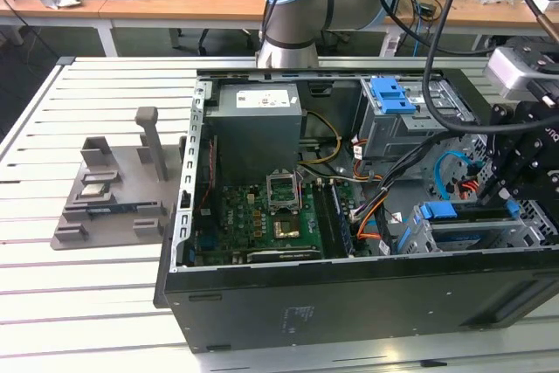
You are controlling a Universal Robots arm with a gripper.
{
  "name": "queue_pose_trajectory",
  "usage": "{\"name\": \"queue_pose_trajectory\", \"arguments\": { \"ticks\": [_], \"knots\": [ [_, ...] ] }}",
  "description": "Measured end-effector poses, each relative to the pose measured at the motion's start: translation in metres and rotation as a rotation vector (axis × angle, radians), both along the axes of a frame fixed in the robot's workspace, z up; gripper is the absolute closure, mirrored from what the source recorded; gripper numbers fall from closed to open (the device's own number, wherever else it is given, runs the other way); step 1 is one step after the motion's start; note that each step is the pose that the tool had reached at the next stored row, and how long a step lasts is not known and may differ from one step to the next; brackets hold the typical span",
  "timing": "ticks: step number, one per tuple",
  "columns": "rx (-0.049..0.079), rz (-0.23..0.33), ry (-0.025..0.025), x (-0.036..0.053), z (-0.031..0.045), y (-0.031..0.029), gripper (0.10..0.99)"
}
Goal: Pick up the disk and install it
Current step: 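Insert the first disk wire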
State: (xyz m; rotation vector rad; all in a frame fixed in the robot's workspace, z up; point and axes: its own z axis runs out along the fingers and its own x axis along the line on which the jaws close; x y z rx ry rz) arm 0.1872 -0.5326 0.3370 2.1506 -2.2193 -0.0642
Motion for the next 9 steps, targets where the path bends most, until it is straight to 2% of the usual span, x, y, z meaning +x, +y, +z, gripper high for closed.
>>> {"name": "queue_pose_trajectory", "arguments": {
  "ticks": [7, 8, 9],
  "knots": [
    [0.0, 0.0, 0.0002, 0.0, -0.0016, 0.0, 0.914],
    [-0.002, 0.0, 0.0001, 0.0, -0.0011, 0.0003, 0.847],
    [-0.002, 0.0, 0.0, 0.0, 0.0029, 0.0015, 0.847]
  ]
}}
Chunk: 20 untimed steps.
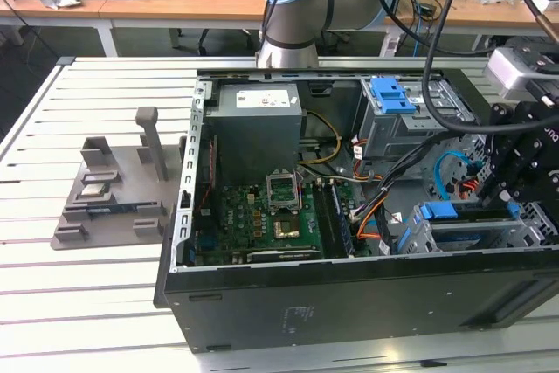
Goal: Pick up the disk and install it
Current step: 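Insert the first disk wire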
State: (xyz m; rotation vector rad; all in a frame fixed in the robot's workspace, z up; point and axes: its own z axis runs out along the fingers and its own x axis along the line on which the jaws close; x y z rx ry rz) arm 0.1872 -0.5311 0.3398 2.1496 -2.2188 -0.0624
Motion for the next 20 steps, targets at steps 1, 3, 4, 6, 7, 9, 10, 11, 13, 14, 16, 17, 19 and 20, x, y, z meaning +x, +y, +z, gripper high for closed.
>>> {"name": "queue_pose_trajectory", "arguments": {
  "ticks": [1, 3, 4, 6, 7, 9, 10, 11, 13, 14, 16, 17, 19, 20],
  "knots": [
    [0.0, 0.0, 0.0, 0.0, 0.0032, 0.0011, 0.847],
    [-0.002, 0.0, 0.0, 0.0, 0.0135, 0.0058, 0.859],
    [-0.003, 0.0, 0.0, 0.0, 0.0183, 0.0081, 0.929],
    [-0.005, 0.0, 0.0, 0.0, 0.0293, 0.012, 0.98],
    [-0.007, 0.0, 0.0, 0.0, 0.0356, 0.0138, 0.98],
    [-0.008, 0.0, 0.0, 0.0, 0.0439, 0.0157, 0.98],
    [-0.008, 0.0, 0.0, 0.0, 0.0469, 0.0163, 0.98],
    [-0.008, 0.0, 0.0, 0.0, 0.0496, 0.0167, 0.98],
    [-0.008, 0.0, 0.0, 0.0, 0.0522, 0.0167, 0.98],
    [-0.008, 0.0, 0.0001, 0.0, 0.0523, 0.0168, 0.98],
    [-0.009, 0.0, 0.0, 0.0, 0.0525, 0.0167, 0.98],
    [-0.008, 0.0, 0.0001, 0.0, 0.0525, 0.0167, 0.98],
    [-0.008, 0.0, 0.0, 0.0, 0.0525, 0.0168, 0.98],
    [-0.008, 0.0, 0.0001, 0.0, 0.0525, 0.0167, 0.98]
  ]
}}
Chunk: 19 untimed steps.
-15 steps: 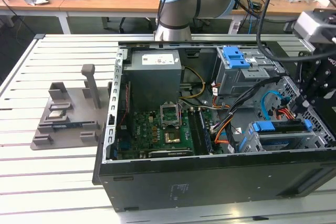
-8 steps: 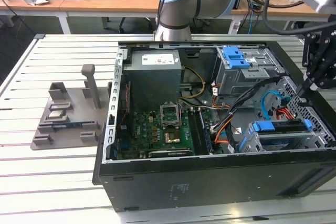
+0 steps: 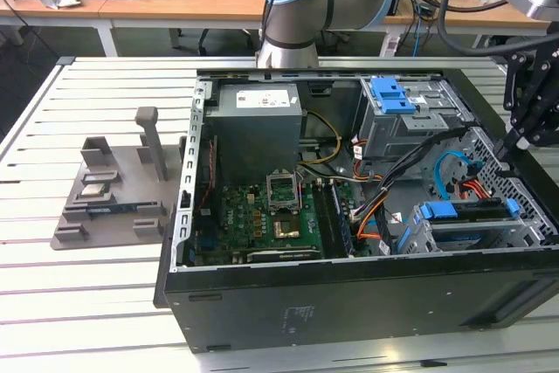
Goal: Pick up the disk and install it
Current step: 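Insert the first disk wire, then insert the second disk wire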
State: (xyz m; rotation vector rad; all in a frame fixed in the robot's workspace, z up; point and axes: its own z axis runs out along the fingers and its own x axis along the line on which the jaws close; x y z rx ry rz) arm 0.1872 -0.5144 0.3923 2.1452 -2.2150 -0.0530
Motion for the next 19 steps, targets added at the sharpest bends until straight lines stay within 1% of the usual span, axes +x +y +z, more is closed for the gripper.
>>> {"name": "queue_pose_trajectory", "arguments": {
  "ticks": [4, 5, 6, 7, 8, 9, 10, 11, 13, 16, 19],
  "knots": [
    [0.0, 0.0, 0.0, 0.0, 0.0002, 0.0, 0.973],
    [0.0, 0.0, 0.0, 0.0, 0.0002, 0.0, 0.851],
    [0.0, 0.0, -0.0001, 0.0, 0.0002, 0.0, 0.851],
    [0.0, 0.0, 0.0, 0.0, 0.0002, 0.0, 0.792],
    [0.0, 0.0, 0.0, 0.0, 0.0003, 0.0, 0.792],
    [0.0, 0.0, -0.0001, -0.0003, 0.0004, 0.0, 0.725],
    [0.0, 0.0, -0.0001, -0.0014, 0.0005, 0.0001, 0.725],
    [0.0, 0.001, 0.0, -0.0073, -0.0005, 0.0, 0.725],
    [0.0, 0.006, -0.0001, -0.0126, -0.0034, 0.0, 0.725],
    [0.0, 0.017, 0.0, -0.0182, -0.008, -0.0001, 0.725],
    [0.0, 0.024, 0.0, -0.0242, -0.0098, -0.0001, 0.725]
  ]
}}
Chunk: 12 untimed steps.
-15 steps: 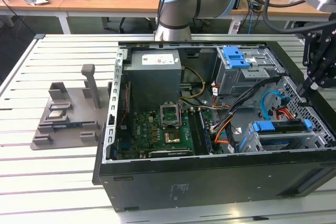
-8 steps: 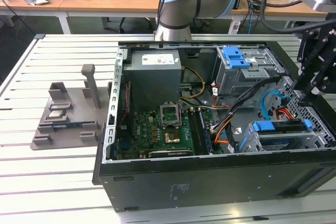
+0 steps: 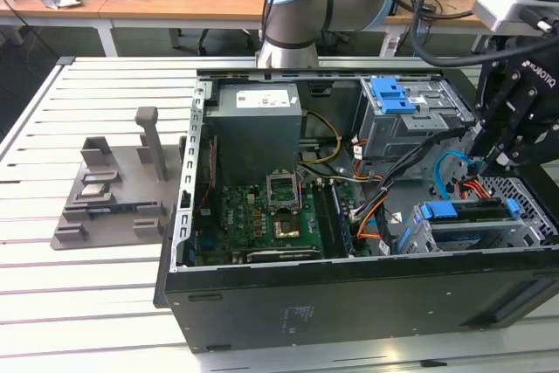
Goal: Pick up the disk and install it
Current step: 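Insert the second disk wire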
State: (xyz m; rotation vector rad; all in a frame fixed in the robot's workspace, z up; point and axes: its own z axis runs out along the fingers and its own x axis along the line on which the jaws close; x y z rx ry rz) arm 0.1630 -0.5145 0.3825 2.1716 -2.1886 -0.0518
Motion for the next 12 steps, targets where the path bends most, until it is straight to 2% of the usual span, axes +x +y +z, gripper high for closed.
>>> {"name": "queue_pose_trajectory", "arguments": {
  "ticks": [4, 5, 7, 12],
  "knots": [
    [0.0, 0.013, 0.0, -0.0057, -0.0026, -0.0038, 0.725],
    [0.0, 0.02, 0.0, -0.0057, -0.0053, -0.005, 0.725],
    [0.0, 0.024, 0.0, -0.0058, -0.0085, -0.0051, 0.725],
    [0.0, 0.024, 0.0, -0.0057, -0.0088, -0.0051, 0.737]
  ]
}}
